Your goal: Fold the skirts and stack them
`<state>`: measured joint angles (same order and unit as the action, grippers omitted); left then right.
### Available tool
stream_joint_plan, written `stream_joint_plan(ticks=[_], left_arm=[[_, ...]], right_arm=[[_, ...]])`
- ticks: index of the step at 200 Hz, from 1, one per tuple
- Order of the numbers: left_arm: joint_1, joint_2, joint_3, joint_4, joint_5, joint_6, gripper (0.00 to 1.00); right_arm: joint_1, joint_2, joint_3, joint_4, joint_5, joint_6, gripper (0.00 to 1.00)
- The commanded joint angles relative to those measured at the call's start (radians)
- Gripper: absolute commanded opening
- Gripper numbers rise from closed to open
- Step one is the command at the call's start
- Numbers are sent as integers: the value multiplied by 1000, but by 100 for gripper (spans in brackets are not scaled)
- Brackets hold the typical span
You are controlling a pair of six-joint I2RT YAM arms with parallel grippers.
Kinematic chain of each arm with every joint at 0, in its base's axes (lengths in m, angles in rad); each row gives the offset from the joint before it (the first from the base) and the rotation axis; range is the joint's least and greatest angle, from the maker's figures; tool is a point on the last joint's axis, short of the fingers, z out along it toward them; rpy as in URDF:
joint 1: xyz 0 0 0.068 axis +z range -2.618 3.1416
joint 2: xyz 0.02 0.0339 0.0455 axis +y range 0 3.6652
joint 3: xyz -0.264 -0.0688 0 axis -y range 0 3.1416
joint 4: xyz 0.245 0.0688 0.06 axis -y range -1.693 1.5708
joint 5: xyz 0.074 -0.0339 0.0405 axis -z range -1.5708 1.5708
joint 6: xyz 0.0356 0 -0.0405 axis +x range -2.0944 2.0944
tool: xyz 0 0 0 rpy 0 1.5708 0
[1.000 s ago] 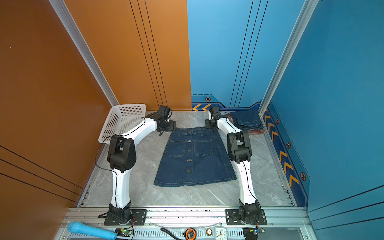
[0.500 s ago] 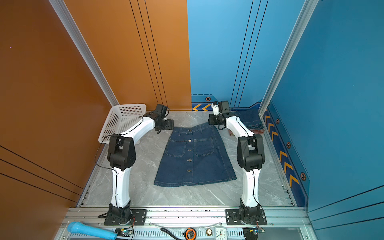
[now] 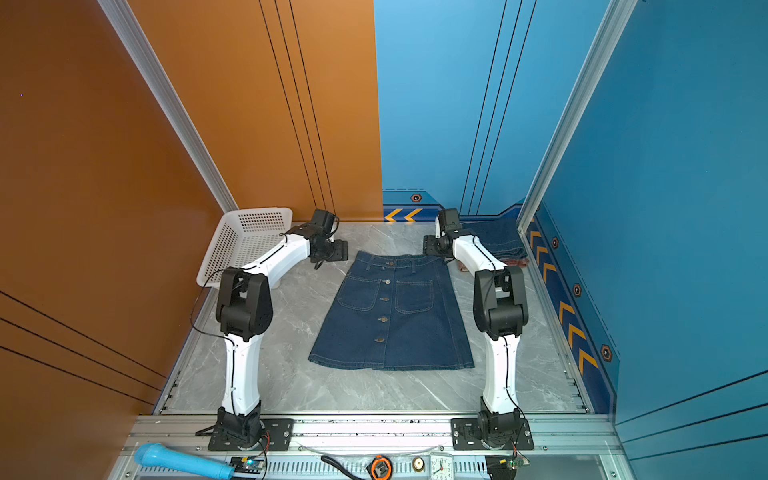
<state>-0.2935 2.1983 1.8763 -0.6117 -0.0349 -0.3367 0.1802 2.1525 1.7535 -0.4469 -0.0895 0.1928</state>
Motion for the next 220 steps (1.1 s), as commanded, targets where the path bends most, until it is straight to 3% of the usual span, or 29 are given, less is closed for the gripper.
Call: stream_joint_plan(ticks=[1, 47, 80, 88, 123, 171, 220], left_arm=[[-3, -8, 1, -22, 20, 15, 85], [-9, -19, -15, -22, 15, 15, 85], [-12, -25, -23, -22, 13, 15, 85], [-13, -25, -23, -22, 13, 15, 85], [-15, -23, -19, -22, 16, 14, 85], [-5, -38, -17, -25, 6, 18, 85], [12, -37, 0, -25, 7, 13, 85]], right_arm=[[24, 41, 67, -79, 109, -39, 68], [63, 162, 206, -181, 219, -75, 60], [83, 240, 282, -246, 293, -95, 49], [84, 250, 287, -250, 296, -95, 43], [88, 251, 314, -260, 294, -106, 0], [91, 132, 298, -259, 214, -128, 0], [78, -38, 173, -203, 42, -123, 0]])
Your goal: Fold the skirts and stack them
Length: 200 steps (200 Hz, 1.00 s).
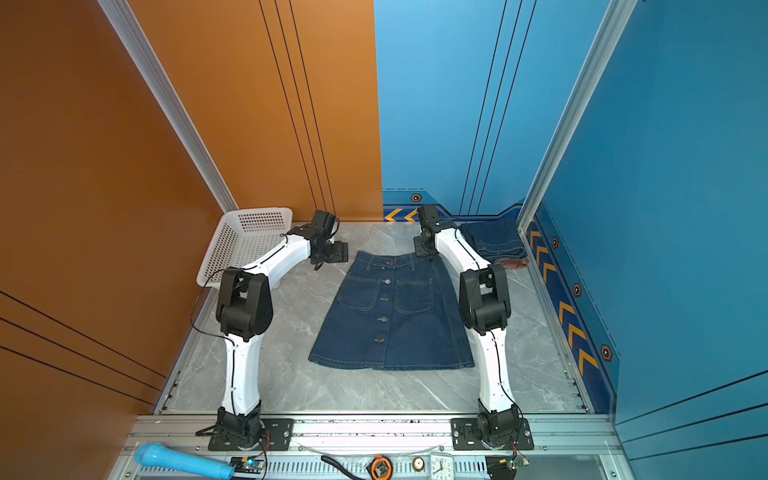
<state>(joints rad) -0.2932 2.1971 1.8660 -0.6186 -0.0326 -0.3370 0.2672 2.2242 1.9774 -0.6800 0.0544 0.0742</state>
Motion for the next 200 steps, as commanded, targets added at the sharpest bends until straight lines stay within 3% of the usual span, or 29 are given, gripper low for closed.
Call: stream_joint_plan(ticks=[1, 46, 83, 112, 140, 200], left_arm=[[13, -35, 11, -18, 5, 13, 85], [16, 16, 82, -22, 20, 10, 85], [15, 73, 169, -39, 37, 7, 85], [11, 124, 232, -55, 54, 5, 85], [5, 171, 281, -56, 92, -16, 85], [-41, 280, 388, -77, 181, -55, 85]], right_arm=[[-9, -112, -55, 32, -105, -3, 0], [-122, -252, -255, 206, -434, 121, 0], [-239, -164, -304, 292, -587, 196, 0], [-233, -63, -267, 278, -550, 188, 0], [-185, -17, -203, 190, -436, 110, 0], [-118, 13, -144, 146, -351, 52, 0]])
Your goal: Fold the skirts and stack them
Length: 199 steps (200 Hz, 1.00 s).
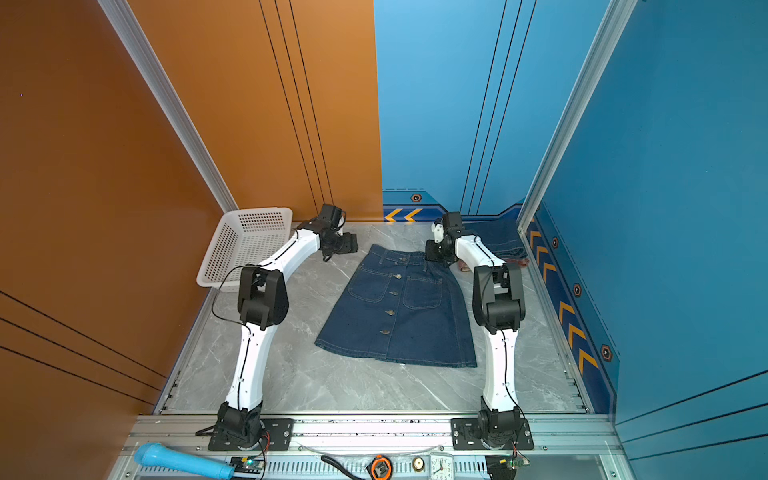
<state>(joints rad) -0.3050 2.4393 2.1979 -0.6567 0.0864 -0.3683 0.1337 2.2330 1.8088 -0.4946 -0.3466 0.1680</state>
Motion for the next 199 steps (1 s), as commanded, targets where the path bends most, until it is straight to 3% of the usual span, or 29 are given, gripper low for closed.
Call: stream_joint_plan(ticks=[1, 49, 73, 86, 107, 115, 151, 199], left_arm=[[-30, 39, 57, -39, 63, -24, 85], [-66, 96, 90, -67, 87, -52, 84], [-68, 115, 96, -68, 101, -76, 77], [-69, 127, 109, -73, 118, -84, 61], [-67, 127, 110, -79, 117, -90, 13], [-65, 108, 96, -82, 106, -89, 0], [-33, -70, -86, -80, 34, -64, 0], [17, -374, -473, 36, -17, -89, 0]], right_arm=[[16, 4, 25, -38, 50, -42, 0], [41, -16, 30, -36, 41, -41, 0], [62, -40, 30, -33, 31, -40, 0], [73, -58, 28, -32, 28, -39, 0], [91, -95, 18, -29, 14, -36, 0], [97, -114, 7, -24, 14, -37, 0], [101, -220, -80, 4, 10, -8, 0], [57, -249, -135, 24, -5, 48, 0]])
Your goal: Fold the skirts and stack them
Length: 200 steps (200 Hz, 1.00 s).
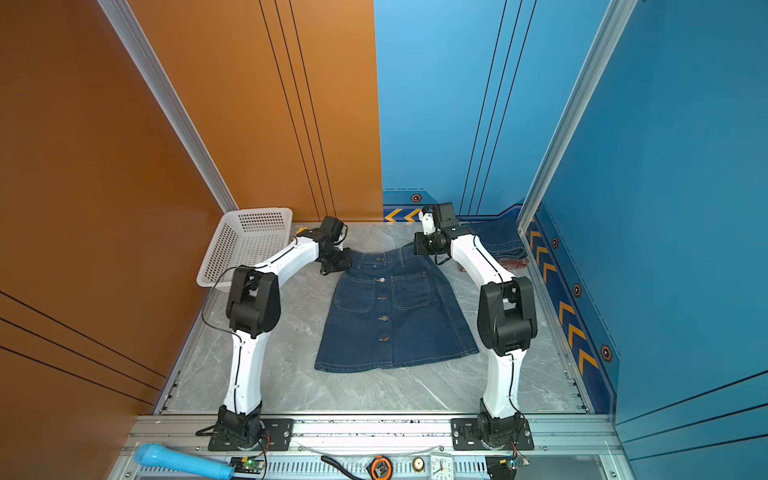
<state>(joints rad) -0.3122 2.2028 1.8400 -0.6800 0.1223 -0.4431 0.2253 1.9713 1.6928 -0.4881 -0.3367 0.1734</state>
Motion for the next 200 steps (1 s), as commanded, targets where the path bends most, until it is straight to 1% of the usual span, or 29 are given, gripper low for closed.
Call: stream_joint_plan(ticks=[1, 18, 29, 33, 37, 51, 55, 62, 77, 86, 92, 112, 128, 133, 148, 161, 174, 186, 200], left_arm=[[24, -139, -118, 61, -53, -15, 0], [17, -145, -152, 71, -45, -28, 0], [8, -134, -156, 71, -38, -36, 0], [5, -131, -157, 72, -37, -39, 4], [0, -128, -158, 71, -36, -41, 10], [-12, -126, -159, 71, -36, -41, 40], [-15, -126, -157, 71, -39, -39, 48], [-17, -127, -156, 70, -47, -35, 58], [-17, -132, -145, 70, -63, -29, 69], [-16, -132, -131, 69, -79, -19, 74], [-15, -131, -117, 69, -87, -11, 75], [-26, -112, -50, 71, -94, 38, 79], [-41, -86, 2, 69, -113, 83, 80], [-45, -80, 12, 71, -119, 89, 80], [-50, -64, 28, 70, -125, 95, 80], [-48, -61, 18, 67, -128, 87, 80], [-45, -63, -3, 50, -136, 68, 80], [-40, -74, -31, 21, -140, 32, 78], [-43, -105, -103, 18, -128, -4, 77]], right_arm=[[-37, 15, -15, 18, -15, 43, 0], [-57, 95, 74, 17, -41, 56, 0], [-60, 196, 170, 11, -33, 61, 0], [-61, 226, 207, 5, -33, 62, 0], [-62, 254, 243, -3, -31, 63, 0], [-59, 346, 374, -31, -28, 72, 0], [-58, 365, 405, -34, -30, 74, 8], [-51, 388, 447, -41, -19, 78, 28], [-37, 386, 471, -42, 15, 78, 62], [-32, 360, 451, -42, 44, 76, 73], [-31, 331, 421, -39, 64, 75, 77], [-34, 217, 274, -22, 133, 78, 80], [-46, 111, 120, 1, 173, 100, 80], [-50, 55, 60, 6, 184, 109, 80], [-60, -49, -92, 20, 208, 130, 80], [-72, -136, -208, 20, 221, 158, 80], [-84, -211, -323, 41, 202, 193, 79], [-90, -260, -417, 63, 188, 218, 76], [-97, -291, -502, 81, 167, 238, 72]])
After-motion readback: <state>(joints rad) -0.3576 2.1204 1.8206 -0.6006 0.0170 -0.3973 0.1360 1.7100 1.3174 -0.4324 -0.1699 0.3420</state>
